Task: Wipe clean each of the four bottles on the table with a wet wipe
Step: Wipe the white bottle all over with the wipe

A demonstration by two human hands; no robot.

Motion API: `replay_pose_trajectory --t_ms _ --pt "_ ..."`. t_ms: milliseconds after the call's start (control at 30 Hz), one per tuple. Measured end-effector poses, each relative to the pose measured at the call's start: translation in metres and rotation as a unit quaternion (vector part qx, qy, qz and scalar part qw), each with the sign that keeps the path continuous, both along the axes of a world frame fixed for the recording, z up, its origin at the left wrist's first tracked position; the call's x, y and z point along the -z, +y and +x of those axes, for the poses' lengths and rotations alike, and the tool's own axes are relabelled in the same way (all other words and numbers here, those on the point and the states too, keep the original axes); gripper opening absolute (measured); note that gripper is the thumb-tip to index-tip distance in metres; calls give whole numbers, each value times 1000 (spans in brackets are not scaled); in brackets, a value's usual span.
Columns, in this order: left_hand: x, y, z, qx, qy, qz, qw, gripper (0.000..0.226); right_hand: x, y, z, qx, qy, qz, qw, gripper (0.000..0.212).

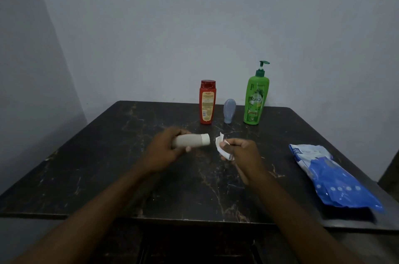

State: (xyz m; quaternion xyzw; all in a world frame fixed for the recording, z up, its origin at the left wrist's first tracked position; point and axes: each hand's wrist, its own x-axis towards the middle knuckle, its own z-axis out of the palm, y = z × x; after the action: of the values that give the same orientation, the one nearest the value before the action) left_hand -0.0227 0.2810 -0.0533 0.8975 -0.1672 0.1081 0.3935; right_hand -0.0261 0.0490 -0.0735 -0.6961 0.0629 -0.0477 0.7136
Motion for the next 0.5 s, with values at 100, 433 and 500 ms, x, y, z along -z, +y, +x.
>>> replay_pose_trajectory --t_ms 100,433,500 --pt "-27 15 18 -16 -40 12 999 41 3 3 27 13 2 7 1000 19" --pt "-69 25 98 -59 -92 96 989 46 12 14 93 52 -62 -193 978 22" --pt "-69 24 115 -66 -80 112 988 49 13 16 104 55 -66 -210 974 22"
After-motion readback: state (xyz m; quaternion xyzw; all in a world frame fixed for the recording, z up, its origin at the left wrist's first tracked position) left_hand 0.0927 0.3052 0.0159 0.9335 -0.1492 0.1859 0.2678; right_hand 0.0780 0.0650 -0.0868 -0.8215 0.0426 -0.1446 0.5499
